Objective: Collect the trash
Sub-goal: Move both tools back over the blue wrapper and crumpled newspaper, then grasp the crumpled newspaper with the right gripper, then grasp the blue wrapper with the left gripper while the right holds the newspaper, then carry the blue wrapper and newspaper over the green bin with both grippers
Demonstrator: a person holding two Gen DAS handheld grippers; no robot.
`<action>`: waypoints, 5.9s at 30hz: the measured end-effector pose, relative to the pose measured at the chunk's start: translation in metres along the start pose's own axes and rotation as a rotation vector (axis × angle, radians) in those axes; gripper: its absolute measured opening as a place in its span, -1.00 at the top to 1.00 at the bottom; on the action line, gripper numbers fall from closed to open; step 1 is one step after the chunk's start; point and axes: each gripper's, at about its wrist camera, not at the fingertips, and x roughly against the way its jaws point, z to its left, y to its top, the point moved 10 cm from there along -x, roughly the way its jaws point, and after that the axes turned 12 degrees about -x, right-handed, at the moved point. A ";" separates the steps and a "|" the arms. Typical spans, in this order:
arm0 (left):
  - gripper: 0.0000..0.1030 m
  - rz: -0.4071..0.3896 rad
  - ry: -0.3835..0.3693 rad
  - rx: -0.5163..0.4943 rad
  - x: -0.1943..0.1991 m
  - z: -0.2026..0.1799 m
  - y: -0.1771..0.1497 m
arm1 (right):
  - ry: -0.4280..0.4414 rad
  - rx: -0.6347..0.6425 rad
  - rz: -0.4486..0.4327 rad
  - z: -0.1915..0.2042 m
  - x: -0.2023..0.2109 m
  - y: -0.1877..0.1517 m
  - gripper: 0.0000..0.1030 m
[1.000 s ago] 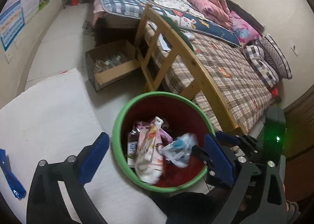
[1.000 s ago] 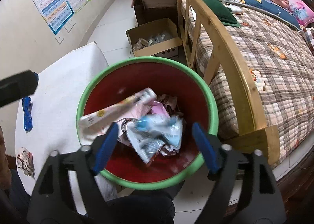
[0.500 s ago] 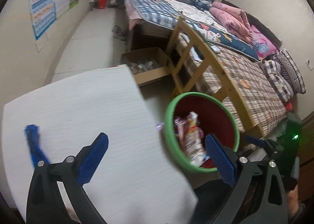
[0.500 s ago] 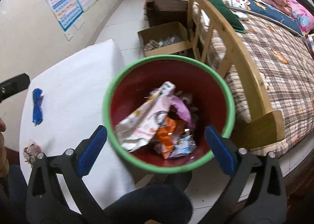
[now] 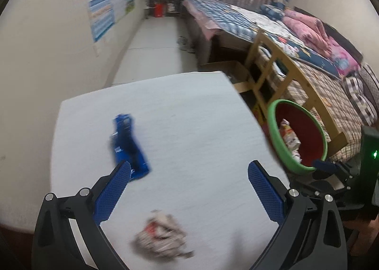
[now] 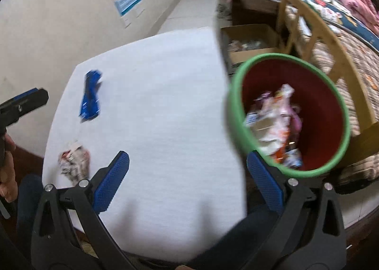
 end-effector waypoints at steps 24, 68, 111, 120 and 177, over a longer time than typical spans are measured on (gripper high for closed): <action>-0.84 0.019 0.098 0.230 0.043 0.132 -0.125 | 0.107 0.296 0.144 0.192 -0.052 -0.096 -0.91; -0.84 0.093 0.021 0.175 -0.009 0.089 -0.109 | 0.006 0.205 0.069 0.124 -0.049 -0.023 -0.01; -0.23 0.254 0.092 0.185 -0.178 0.119 -0.032 | -0.064 0.153 0.054 0.100 -0.136 0.086 -0.01; 0.29 0.239 0.053 0.166 -0.165 0.113 -0.029 | -0.060 0.152 0.052 0.102 -0.132 0.083 -0.01; 0.37 0.063 -0.109 -0.100 -0.062 -0.092 0.039 | -0.148 -0.034 -0.116 -0.065 0.015 0.073 -0.01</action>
